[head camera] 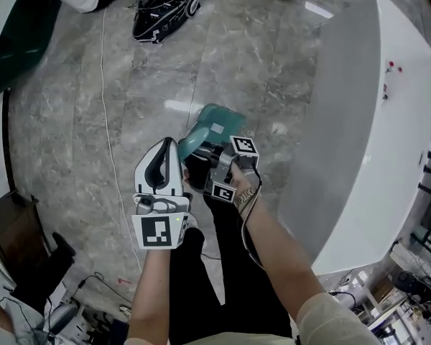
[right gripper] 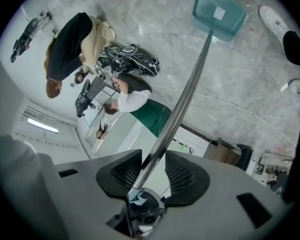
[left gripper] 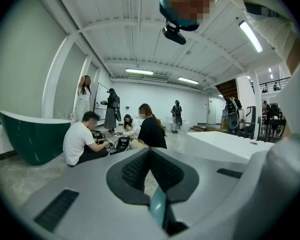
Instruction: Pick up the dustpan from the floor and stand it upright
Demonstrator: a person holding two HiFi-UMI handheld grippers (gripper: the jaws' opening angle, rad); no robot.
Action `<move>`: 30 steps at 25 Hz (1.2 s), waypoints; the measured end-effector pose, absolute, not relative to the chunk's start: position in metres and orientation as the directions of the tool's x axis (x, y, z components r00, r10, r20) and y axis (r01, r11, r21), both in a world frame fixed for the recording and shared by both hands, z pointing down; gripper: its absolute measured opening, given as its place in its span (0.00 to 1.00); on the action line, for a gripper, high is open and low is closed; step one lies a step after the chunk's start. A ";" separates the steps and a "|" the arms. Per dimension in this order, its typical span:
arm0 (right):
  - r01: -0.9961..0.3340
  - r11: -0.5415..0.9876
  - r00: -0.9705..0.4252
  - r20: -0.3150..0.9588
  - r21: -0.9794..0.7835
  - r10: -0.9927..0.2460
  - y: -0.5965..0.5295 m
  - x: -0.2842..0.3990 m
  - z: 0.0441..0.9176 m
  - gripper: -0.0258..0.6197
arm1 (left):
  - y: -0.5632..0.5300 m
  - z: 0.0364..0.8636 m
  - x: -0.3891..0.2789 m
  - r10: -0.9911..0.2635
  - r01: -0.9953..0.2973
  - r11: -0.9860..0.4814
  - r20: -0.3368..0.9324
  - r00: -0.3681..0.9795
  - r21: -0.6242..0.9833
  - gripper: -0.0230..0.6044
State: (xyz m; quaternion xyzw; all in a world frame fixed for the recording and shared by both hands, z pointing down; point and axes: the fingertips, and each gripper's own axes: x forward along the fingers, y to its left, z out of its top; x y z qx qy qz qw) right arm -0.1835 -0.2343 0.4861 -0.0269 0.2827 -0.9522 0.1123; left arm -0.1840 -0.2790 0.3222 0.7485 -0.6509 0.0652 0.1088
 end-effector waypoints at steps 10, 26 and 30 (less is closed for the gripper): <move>0.138 -0.820 -0.964 0.114 -0.555 -0.239 -0.263 -0.138 0.535 0.35 | -0.338 0.351 -0.154 -0.923 -0.969 -0.225 0.297 0.245 0.100 0.05; -0.859 0.246 -0.486 0.561 -0.450 -0.671 -0.319 -0.022 0.454 0.31 | -0.335 0.358 -0.155 -0.907 -0.948 -0.310 0.277 0.316 0.066 0.05; -0.932 0.286 -0.360 0.491 -0.223 -0.793 -0.308 -0.016 0.397 0.07 | -0.321 0.321 -0.161 -0.912 -0.935 -0.351 0.210 0.352 0.040 0.05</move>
